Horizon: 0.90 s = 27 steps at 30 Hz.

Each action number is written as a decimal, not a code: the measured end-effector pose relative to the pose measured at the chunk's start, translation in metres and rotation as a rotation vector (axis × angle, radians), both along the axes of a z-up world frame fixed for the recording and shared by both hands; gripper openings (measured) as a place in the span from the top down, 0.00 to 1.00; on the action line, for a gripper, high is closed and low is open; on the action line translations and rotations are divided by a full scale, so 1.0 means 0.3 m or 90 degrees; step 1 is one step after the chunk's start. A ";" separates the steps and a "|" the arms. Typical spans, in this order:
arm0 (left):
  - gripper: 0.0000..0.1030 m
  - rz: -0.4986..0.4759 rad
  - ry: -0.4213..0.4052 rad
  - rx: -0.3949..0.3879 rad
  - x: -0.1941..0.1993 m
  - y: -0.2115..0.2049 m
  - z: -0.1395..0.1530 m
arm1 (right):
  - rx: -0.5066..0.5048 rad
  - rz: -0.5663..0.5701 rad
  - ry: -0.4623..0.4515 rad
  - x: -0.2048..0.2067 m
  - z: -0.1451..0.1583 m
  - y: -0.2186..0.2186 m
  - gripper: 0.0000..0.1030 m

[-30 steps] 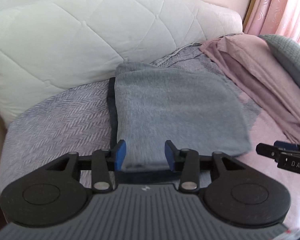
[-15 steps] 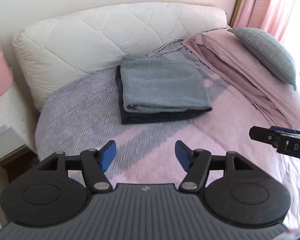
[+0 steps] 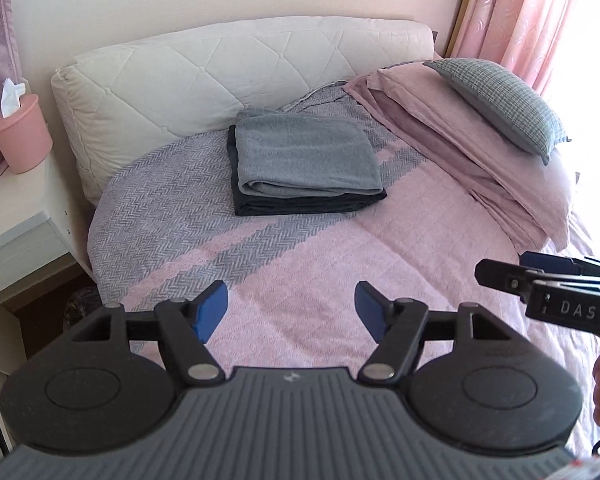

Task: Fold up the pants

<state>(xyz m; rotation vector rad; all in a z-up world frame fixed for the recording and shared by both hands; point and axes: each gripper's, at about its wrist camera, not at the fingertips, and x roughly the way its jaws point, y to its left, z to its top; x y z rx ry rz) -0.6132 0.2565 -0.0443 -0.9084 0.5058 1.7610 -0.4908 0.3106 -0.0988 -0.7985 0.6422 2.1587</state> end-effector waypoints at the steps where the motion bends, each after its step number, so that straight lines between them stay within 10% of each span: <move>1: 0.35 0.001 -0.002 0.000 0.002 -0.004 0.002 | 0.000 0.003 -0.001 0.002 0.002 -0.004 0.35; 27: 0.35 -0.013 0.018 0.001 0.033 0.093 0.002 | 0.003 0.020 -0.004 -0.006 0.011 0.070 0.35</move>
